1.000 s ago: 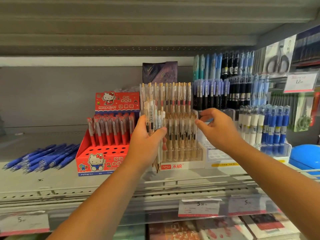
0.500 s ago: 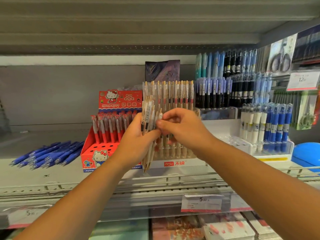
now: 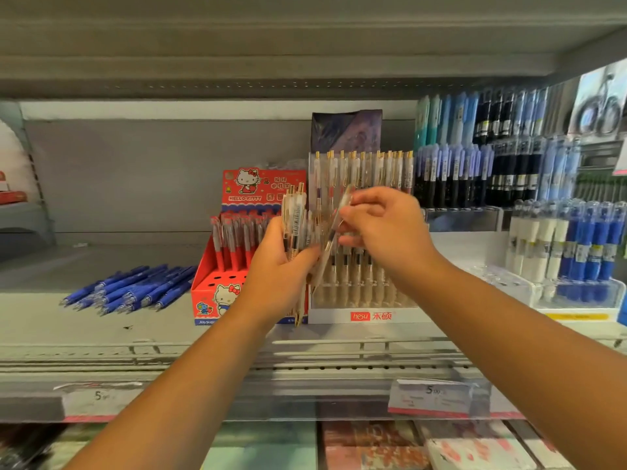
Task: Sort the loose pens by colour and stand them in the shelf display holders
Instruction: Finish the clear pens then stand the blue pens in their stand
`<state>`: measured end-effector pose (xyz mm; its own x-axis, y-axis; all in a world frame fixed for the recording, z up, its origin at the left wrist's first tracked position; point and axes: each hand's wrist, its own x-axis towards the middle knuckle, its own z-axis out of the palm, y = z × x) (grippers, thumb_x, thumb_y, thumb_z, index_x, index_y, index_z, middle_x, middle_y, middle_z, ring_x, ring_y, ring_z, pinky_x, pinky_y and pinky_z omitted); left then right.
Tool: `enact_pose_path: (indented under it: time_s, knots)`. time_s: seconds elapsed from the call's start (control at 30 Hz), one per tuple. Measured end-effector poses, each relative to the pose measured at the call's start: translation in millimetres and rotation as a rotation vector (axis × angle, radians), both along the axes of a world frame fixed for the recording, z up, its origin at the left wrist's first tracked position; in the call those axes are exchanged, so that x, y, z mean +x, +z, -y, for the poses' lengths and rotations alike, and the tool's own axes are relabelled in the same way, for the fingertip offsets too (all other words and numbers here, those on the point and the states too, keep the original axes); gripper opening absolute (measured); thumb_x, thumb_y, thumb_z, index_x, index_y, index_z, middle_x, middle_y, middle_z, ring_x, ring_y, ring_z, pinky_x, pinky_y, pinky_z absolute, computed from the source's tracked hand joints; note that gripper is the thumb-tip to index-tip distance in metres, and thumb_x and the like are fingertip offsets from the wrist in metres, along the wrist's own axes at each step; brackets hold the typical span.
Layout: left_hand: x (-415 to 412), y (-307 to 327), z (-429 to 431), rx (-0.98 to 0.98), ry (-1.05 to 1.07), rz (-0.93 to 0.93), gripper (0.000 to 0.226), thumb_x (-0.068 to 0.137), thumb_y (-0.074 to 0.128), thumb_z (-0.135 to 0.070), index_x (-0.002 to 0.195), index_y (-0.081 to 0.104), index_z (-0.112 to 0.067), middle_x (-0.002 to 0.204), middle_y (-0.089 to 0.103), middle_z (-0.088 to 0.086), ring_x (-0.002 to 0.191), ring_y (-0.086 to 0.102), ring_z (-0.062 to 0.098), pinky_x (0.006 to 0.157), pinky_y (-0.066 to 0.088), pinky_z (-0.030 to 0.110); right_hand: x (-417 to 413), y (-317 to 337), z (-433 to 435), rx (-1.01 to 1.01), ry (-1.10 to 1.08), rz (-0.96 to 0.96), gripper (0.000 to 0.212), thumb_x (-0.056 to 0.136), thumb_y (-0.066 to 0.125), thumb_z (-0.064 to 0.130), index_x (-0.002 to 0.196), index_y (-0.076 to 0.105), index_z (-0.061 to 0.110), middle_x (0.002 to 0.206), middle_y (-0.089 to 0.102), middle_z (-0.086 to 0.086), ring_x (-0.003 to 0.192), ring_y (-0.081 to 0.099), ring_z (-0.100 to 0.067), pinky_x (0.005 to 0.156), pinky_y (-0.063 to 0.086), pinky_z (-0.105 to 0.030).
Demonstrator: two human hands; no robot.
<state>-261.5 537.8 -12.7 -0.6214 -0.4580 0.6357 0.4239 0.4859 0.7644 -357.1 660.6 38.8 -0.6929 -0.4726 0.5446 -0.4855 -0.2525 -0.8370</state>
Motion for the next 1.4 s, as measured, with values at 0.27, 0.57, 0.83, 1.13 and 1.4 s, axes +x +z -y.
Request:
enact_pose_path:
  time_s: [0.27,0.57,0.83,1.13,1.4]
  knots:
    - [1,1,2,0.016,0.083,-0.016,0.025,0.094,0.064,-0.017,0.105,0.053,-0.037,0.092,0.068,-0.024,0.085,0.062,-0.013,0.063,0.046,0.004,-11,-1,7,-0.055,-0.061,-0.269,0.031,0.093,0.063,0.005,0.103,0.054,0.034,0.092,0.067,0.001,0.084,0.070,-0.011,0.063,0.060,-0.024]
    - [0,2,1,0.028,0.082,-0.017,0.024,0.095,0.063,-0.016,0.115,0.053,-0.027,0.101,0.066,-0.015,0.086,0.061,-0.012,0.062,0.046,0.004,-16,-9,20,-0.040,-0.062,-0.273,0.032,0.093,0.063,0.007,0.101,0.056,0.037,0.094,0.068,0.005,0.086,0.070,-0.008,0.063,0.060,-0.022]
    - [-1,2,2,0.056,0.075,-0.041,0.024,0.095,0.063,-0.017,0.104,0.052,-0.037,0.097,0.066,-0.017,0.085,0.062,-0.013,0.059,0.047,0.005,-17,-20,24,0.137,-0.003,-0.283,0.028,0.091,0.065,0.004,0.100,0.060,0.030,0.092,0.066,-0.002,0.082,0.069,-0.014,0.064,0.061,-0.025]
    - [-2,2,2,0.031,0.060,-0.059,0.027,0.095,0.063,-0.014,0.104,0.052,-0.037,0.093,0.066,-0.020,0.085,0.062,-0.014,0.064,0.046,0.004,-18,-32,27,0.219,-0.024,-0.342,0.023,0.091,0.067,0.006,0.097,0.059,0.027,0.087,0.064,-0.001,0.078,0.067,-0.014,0.060,0.061,-0.026]
    - [0,1,0,-0.011,-0.004,-0.045,0.030,0.096,0.061,-0.012,0.108,0.051,-0.038,0.088,0.066,-0.033,0.077,0.063,-0.014,0.053,0.046,0.005,-24,-36,19,0.263,-0.093,-0.423,0.024,0.091,0.068,0.011,0.101,0.058,0.031,0.078,0.070,0.006,0.069,0.066,0.000,0.055,0.052,-0.014]
